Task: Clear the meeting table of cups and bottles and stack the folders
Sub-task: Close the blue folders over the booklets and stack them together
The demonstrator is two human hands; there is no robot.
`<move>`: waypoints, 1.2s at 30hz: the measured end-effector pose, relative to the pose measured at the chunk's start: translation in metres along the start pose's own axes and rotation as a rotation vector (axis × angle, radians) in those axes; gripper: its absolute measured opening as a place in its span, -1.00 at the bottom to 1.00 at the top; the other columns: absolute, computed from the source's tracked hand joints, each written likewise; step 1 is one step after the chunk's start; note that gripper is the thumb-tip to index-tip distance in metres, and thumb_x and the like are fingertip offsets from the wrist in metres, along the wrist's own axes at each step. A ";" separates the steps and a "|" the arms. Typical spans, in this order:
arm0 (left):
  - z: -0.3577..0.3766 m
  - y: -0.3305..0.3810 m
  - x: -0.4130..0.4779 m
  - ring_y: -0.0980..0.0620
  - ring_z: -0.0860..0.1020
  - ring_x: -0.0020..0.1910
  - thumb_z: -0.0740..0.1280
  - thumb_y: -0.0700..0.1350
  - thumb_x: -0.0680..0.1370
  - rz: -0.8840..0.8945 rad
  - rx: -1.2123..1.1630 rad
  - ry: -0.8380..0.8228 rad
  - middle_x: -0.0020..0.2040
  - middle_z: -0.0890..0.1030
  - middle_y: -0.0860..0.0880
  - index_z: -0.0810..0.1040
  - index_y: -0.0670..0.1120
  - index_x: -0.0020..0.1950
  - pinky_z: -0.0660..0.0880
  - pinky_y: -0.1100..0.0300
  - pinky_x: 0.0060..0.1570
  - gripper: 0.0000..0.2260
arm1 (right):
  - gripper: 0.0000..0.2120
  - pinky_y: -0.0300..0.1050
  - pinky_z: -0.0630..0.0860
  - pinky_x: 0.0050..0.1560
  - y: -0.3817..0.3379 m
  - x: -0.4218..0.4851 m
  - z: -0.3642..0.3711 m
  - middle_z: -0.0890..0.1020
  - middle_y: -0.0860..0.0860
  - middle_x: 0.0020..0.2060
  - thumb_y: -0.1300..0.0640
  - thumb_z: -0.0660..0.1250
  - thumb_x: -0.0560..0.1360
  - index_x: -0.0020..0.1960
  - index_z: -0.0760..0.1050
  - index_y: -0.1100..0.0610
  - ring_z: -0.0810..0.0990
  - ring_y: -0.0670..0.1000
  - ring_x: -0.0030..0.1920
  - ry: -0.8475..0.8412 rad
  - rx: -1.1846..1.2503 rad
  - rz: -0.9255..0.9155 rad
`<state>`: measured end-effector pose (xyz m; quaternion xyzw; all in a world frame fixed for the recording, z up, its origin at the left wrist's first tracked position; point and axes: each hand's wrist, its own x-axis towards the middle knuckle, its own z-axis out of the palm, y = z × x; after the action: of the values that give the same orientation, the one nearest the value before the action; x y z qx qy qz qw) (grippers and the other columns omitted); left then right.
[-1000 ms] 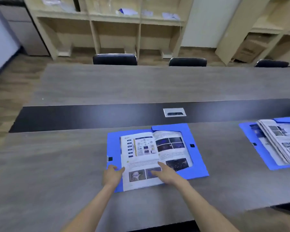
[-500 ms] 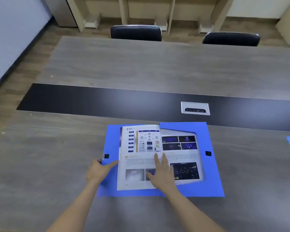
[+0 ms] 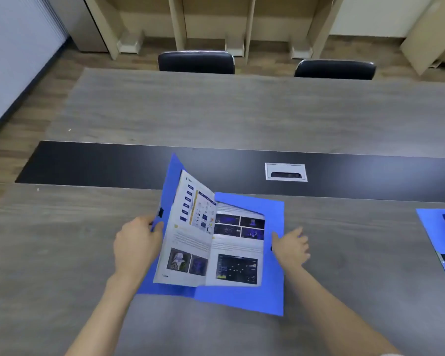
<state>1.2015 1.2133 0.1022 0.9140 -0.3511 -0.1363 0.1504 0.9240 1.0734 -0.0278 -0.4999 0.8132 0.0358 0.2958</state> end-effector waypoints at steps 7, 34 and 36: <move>0.049 0.097 -0.081 -0.11 0.60 -0.05 0.13 0.09 0.60 0.490 0.251 -0.344 -0.11 0.42 0.02 0.43 0.00 0.20 0.30 0.10 -0.25 -0.73 | -0.48 -0.07 0.42 0.00 0.010 -0.016 0.001 0.61 0.12 0.07 -0.15 0.19 0.63 0.37 0.41 0.25 0.51 0.10 -0.02 -0.315 0.477 0.009; 0.139 0.057 -0.035 -0.06 0.41 0.43 -0.05 0.50 0.50 0.416 -0.062 -0.436 0.46 0.38 0.00 0.41 0.21 0.50 0.36 0.02 0.35 -0.31 | -0.67 -0.08 0.39 -0.23 0.000 -0.051 0.019 0.51 0.01 -0.36 0.06 0.20 0.62 -0.31 0.41 0.13 0.45 0.10 -0.29 -0.164 0.718 0.046; 0.145 0.037 -0.012 -0.17 0.20 0.58 0.12 0.54 0.42 0.327 0.006 -0.374 0.60 0.19 -0.12 0.29 0.29 0.54 0.13 -0.14 0.49 -0.27 | -0.56 -0.01 0.46 -0.10 0.006 -0.051 0.017 0.59 -0.01 -0.24 -0.17 0.15 0.63 -0.19 0.52 0.14 0.57 0.09 -0.14 -0.069 0.707 0.067</move>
<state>1.1188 1.1694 -0.0151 0.8045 -0.5165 -0.2757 0.1002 0.9432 1.1229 -0.0170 -0.3383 0.7807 -0.2214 0.4766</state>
